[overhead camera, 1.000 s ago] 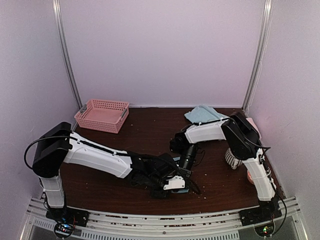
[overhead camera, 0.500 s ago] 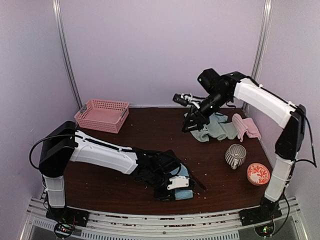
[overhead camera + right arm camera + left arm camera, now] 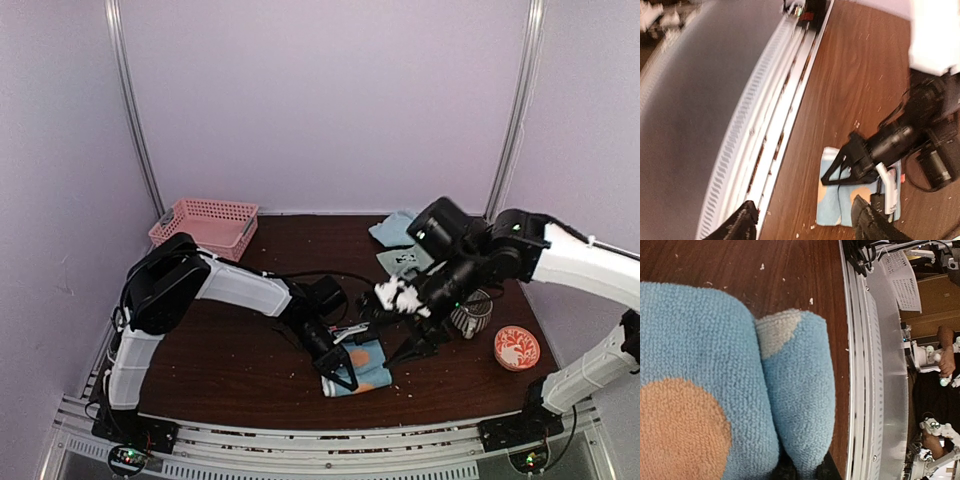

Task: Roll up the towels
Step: Roll the towel at the center of the board.

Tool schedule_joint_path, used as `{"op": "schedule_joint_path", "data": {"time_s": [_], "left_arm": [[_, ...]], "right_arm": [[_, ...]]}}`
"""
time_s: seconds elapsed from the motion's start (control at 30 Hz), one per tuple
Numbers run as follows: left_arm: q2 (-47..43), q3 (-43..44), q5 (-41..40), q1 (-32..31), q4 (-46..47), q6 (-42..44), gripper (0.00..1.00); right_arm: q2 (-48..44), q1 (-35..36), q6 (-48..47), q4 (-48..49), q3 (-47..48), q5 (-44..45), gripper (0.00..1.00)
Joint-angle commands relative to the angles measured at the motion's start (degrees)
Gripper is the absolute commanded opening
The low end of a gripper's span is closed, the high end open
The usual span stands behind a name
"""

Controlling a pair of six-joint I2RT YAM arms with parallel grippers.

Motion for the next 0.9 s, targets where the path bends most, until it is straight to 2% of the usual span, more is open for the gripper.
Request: {"op": "schedule_joint_path", "data": {"time_s": [0.0,0.07,0.13,0.27,0.57,0.73,0.8,0.87], "left_arm": [[5.7,0.0,0.9,-0.6,-3.5,-2.5,0.0],[6.1,-0.4,0.5,-0.2,-3.2,-3.3,0.0],[6.2,-1.0,-0.7,0.1,-2.5,-5.0,0.0],[6.3,-1.0,-1.1,0.2,-2.4,-5.5,0.0],[6.5,-1.1,-0.3,0.2,-2.4,-5.4,0.0],[6.6,-0.7,-0.3,0.2,-2.3,-5.4,0.0],[6.7,-0.5,-0.3,0.3,-2.3,-5.4,0.0],[6.5,-0.4,-0.6,0.3,-2.4,-5.3,0.0]], "right_arm": [[1.8,4.5,-2.3,2.6,-9.4,15.7,0.55],[2.2,6.3,-1.0,6.2,-13.1,18.1,0.5],[2.4,7.8,1.9,14.0,-17.1,24.5,0.46],[4.4,9.4,3.2,23.9,-23.3,32.3,0.44],[12.2,10.7,3.5,32.4,-26.7,35.9,0.47],[15.0,10.9,3.2,33.6,-26.9,33.8,0.45],[16.0,11.1,3.0,33.4,-26.8,32.5,0.39],[17.3,11.1,2.9,32.3,-26.4,31.1,0.24]]}}
